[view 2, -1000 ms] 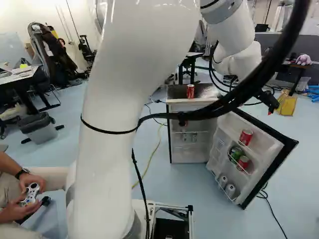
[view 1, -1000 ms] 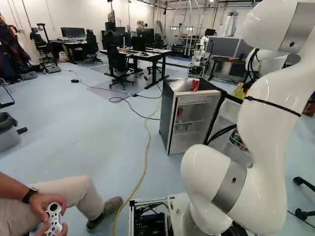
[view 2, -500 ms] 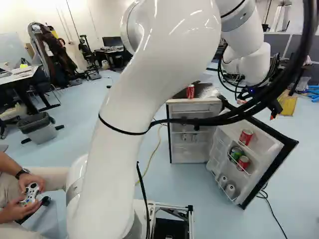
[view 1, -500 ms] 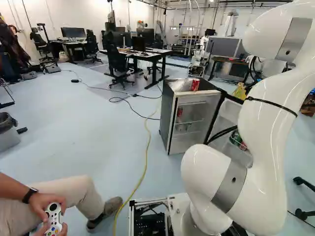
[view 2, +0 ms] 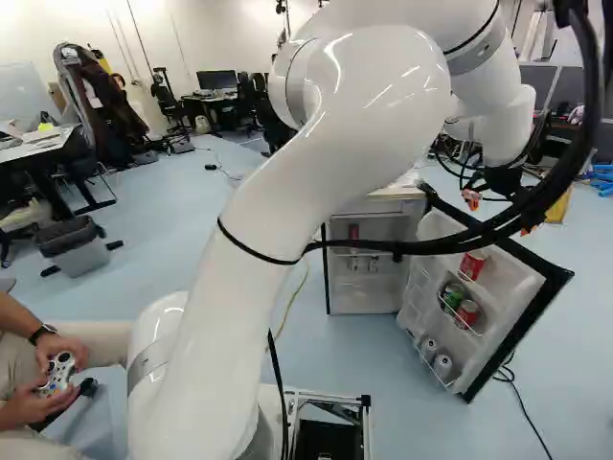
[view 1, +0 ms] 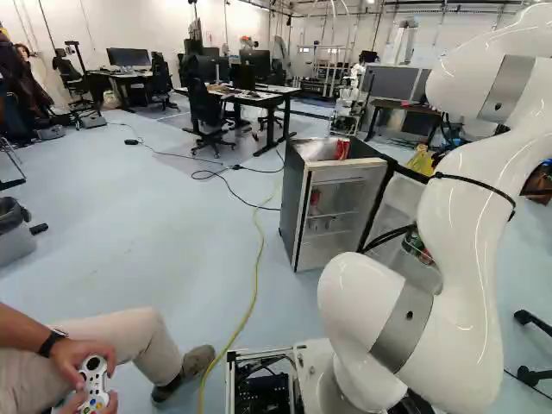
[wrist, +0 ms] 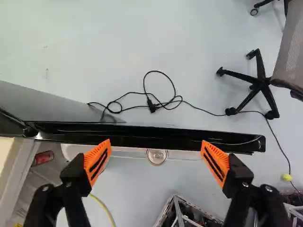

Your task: Grab a drink from the fridge

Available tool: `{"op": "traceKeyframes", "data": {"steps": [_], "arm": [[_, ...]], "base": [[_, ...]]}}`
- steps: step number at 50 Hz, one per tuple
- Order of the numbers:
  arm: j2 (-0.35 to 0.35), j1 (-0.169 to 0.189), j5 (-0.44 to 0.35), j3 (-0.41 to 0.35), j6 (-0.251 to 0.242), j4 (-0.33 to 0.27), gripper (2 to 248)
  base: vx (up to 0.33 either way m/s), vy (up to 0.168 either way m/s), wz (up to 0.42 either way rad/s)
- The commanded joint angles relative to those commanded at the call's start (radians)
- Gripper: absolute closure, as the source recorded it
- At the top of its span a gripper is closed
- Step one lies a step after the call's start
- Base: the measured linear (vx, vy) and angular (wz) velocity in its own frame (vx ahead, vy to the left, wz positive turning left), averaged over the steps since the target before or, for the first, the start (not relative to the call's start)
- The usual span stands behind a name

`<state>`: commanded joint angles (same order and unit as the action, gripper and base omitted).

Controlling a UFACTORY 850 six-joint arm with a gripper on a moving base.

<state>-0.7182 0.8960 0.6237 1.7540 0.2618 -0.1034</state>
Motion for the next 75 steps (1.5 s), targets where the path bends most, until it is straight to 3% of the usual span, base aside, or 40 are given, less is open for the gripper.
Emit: {"op": "traceKeyframes", "data": {"steps": [20,46,75], "arm": [[-0.096,0.013,0.096,0.143,0.000,0.054,3],[-0.203,0.044,0.106,0.308,0.000,0.058,3],[-0.257,0.048,0.106,0.343,0.000,0.058,3]], "base": [[0.000,0.000,0.000],[0.000,0.000,0.000],[0.000,0.000,0.000]]}}
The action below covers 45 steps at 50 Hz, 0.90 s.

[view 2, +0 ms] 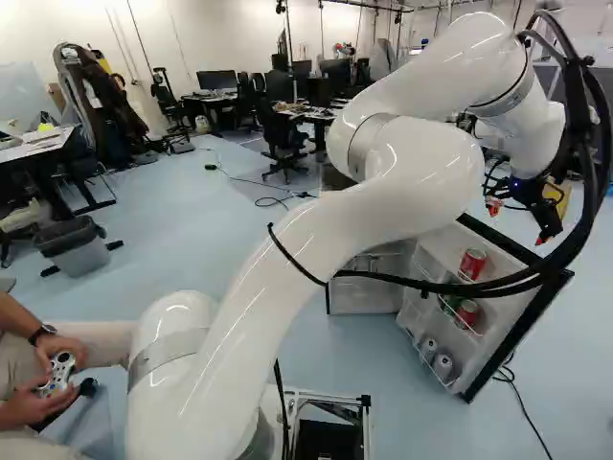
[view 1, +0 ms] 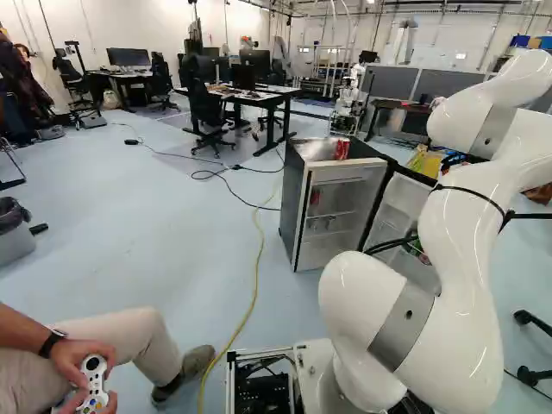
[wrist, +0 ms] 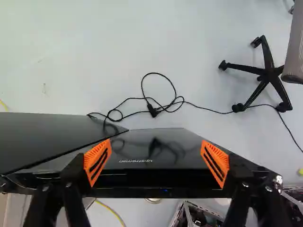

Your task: Grab a drink from the fridge

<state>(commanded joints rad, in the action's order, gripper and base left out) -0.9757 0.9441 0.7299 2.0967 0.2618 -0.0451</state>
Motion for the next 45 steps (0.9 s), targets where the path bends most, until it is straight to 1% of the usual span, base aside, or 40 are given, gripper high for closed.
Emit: {"op": "traceKeyframes", "data": {"steps": [19,30,45], "arm": [[-0.035,0.000,0.000,0.013,0.000,0.000,3],[-0.035,0.000,0.000,0.011,0.000,0.000,3],[-0.020,0.003,0.000,-0.013,0.000,0.000,3]], "base": [[0.000,0.000,0.000],[0.000,0.000,0.000],[0.000,0.000,0.000]]}}
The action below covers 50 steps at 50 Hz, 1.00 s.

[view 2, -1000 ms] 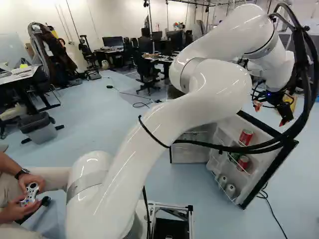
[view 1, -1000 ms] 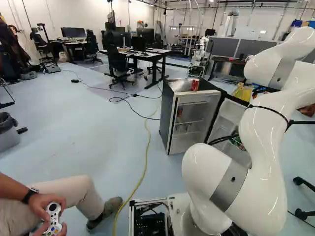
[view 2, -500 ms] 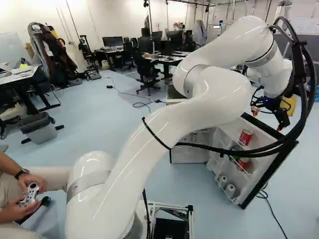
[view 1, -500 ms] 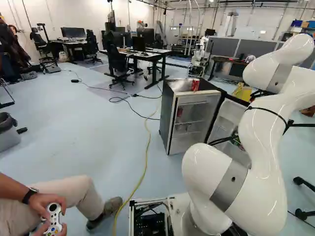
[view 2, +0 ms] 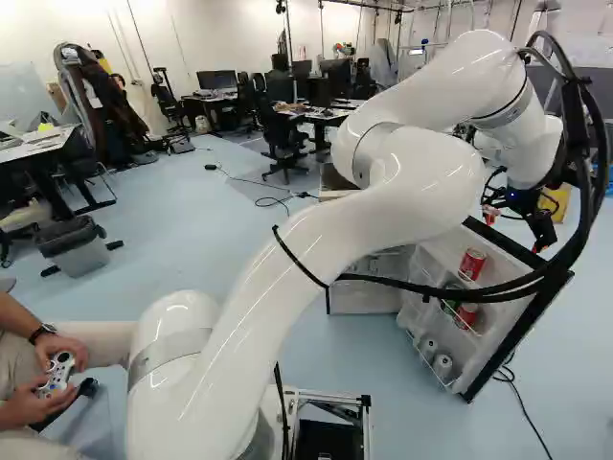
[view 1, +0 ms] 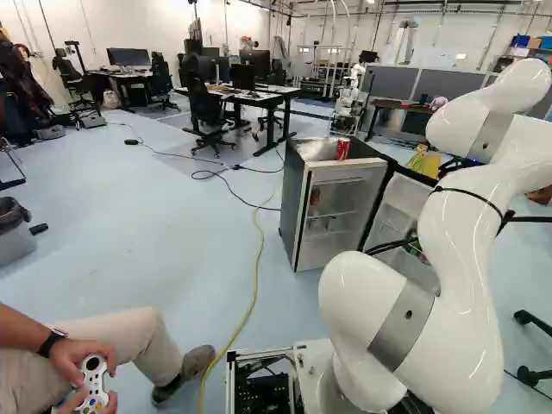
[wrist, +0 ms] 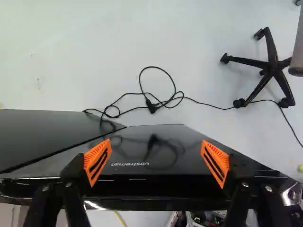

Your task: Grab a drink from the fridge

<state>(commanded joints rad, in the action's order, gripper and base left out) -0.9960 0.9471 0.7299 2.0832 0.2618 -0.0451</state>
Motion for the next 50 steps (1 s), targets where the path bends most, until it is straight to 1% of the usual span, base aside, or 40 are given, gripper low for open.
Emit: {"op": "traceKeyframes", "data": {"steps": [50], "arm": [[0.089,0.015,0.000,-0.142,0.000,0.000,3]], "base": [[0.000,0.000,0.000]]}}
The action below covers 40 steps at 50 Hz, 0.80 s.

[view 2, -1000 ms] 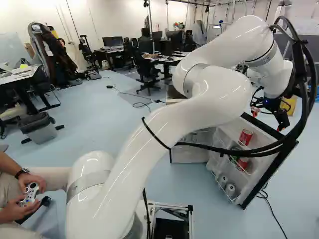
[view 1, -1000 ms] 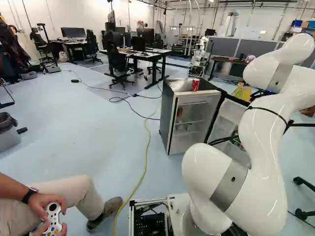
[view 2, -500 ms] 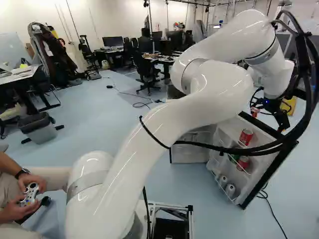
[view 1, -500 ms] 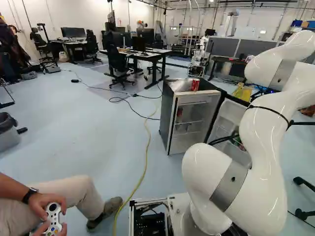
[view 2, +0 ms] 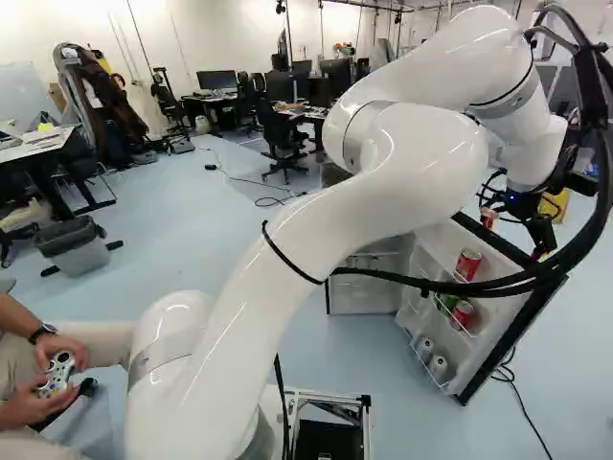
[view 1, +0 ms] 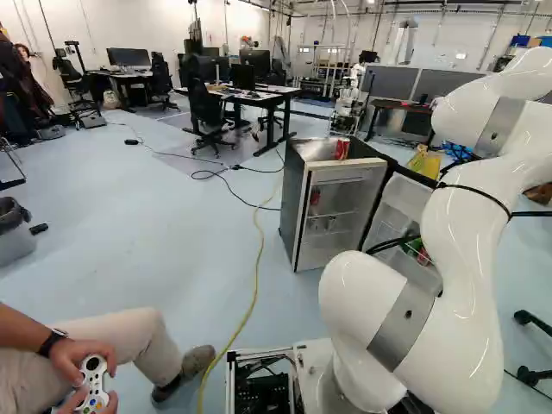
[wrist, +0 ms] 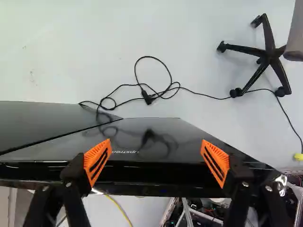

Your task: Grab a drink from the fridge

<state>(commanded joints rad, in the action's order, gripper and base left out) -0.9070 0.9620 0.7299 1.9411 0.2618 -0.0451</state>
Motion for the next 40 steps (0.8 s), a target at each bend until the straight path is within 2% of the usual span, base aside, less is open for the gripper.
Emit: {"op": "traceKeyframes", "data": {"steps": [40], "arm": [[0.095,0.009,0.000,-0.151,0.000,0.000,3]], "base": [[0.000,0.000,0.000]]}}
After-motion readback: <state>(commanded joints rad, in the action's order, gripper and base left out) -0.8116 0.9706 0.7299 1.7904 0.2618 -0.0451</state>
